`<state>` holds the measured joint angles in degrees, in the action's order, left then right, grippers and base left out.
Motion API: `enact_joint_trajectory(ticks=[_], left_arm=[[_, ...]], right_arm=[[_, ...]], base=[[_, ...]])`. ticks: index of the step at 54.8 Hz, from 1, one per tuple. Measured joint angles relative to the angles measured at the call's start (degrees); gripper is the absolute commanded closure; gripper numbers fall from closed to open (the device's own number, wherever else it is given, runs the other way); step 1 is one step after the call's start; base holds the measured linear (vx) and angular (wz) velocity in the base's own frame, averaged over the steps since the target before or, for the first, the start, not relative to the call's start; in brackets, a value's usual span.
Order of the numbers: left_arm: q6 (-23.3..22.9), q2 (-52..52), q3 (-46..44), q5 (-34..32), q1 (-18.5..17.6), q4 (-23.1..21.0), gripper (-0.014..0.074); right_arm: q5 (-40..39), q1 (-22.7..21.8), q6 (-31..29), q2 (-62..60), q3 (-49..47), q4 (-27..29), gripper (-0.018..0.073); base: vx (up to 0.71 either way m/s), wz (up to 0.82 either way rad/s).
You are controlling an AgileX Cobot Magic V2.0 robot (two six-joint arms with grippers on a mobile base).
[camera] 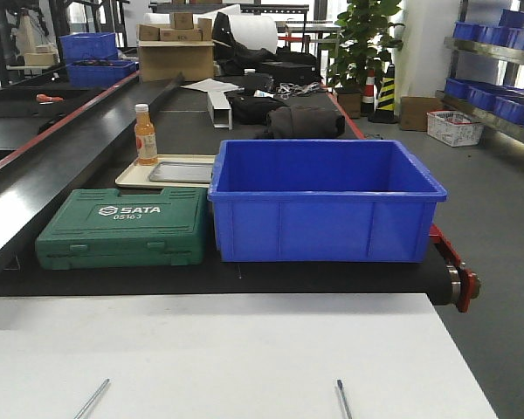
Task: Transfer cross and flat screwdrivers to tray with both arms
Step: 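Lower both grippers toward the two green-handled screwdrivers on the table, then position left and right grippers over each screwdriver handle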
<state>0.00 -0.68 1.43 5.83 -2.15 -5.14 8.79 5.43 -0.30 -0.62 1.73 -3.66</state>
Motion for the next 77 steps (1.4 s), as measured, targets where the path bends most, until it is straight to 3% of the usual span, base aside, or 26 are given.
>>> enact_joint_trajectory(ticks=[8,21,29,42,51,66,77], left_arm=[[0.0,0.0,0.0,-3.7,0.0,0.0,0.0602],[-0.4,0.0,-3.0,-7.7,0.0,0.0,0.0601],[-0.4,2.7,-10.8,-7.2,0.0,0.0,0.0588],[-0.4,16.8,-23.8,-1.5,0.0,0.7,0.0522],[-0.4,27.6,-24.7,1.6,0.0,0.9,0.0412],[-0.4,42.5,-24.7,3.1,0.0,0.9,0.0109],[1.4,51.6,-25.3,0.9,0.0,0.9,0.0057]], right_arm=[[-0.8,0.0,-0.2,0.0,0.0,0.0,0.0567],[-11.7,0.0,0.3,1.0,-0.9,0.1,0.0567],[-9.4,0.0,0.3,7.6,-9.1,0.2,0.0566],[-9.4,0.0,0.3,23.0,-20.1,0.2,0.0538],[-7.7,0.0,1.4,32.1,-20.5,0.2,0.0434],[-7.2,0.0,3.1,44.2,-20.5,0.2,0.0161],[-9.1,0.0,3.4,50.6,-20.5,0.2,0.0115]], base=[[0.0,0.0],[0.0,0.0],[0.0,0.0],[0.0,0.0],[0.0,0.0],[0.0,0.0],[0.0,0.0]])
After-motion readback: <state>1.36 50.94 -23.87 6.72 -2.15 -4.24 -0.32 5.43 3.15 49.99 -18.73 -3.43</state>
